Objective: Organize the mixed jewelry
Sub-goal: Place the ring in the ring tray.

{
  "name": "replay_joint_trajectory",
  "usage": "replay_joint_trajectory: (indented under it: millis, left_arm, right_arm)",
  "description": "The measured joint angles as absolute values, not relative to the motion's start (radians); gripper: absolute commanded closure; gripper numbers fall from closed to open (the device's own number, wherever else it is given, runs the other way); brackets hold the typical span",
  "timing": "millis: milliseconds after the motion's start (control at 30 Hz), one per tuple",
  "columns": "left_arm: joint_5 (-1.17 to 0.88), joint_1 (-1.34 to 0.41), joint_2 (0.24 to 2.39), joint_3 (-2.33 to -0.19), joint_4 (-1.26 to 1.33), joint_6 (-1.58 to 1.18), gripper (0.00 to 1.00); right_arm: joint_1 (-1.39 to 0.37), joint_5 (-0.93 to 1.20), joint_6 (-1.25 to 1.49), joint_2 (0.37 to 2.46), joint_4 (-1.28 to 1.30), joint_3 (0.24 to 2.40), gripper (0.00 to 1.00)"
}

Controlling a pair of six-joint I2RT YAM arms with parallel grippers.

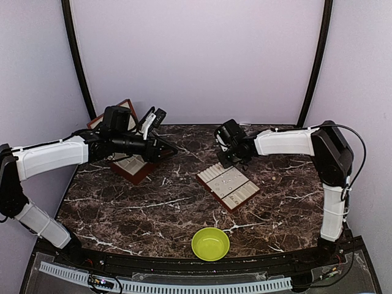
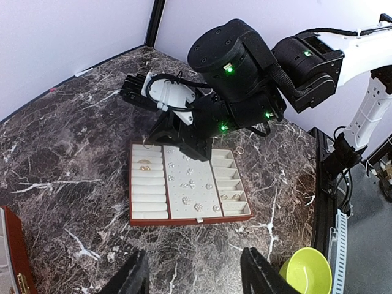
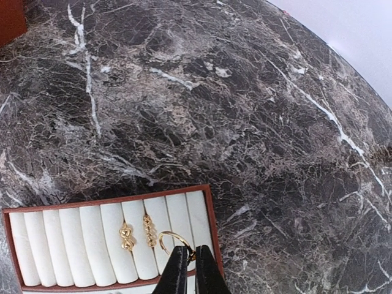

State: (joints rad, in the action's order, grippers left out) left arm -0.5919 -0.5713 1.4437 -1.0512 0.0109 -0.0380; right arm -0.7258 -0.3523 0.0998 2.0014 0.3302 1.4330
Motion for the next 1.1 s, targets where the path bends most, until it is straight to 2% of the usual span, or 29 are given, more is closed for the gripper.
replay_joint_trajectory:
  millis: [1100]
  left_arm:
    - [-0.559,-0.571,1.396,-1.051,-0.021,-0.069,0.46]
  right_arm:
    - [-0.765,-0.541,0.144,2.173,0.527,1.610,0.91]
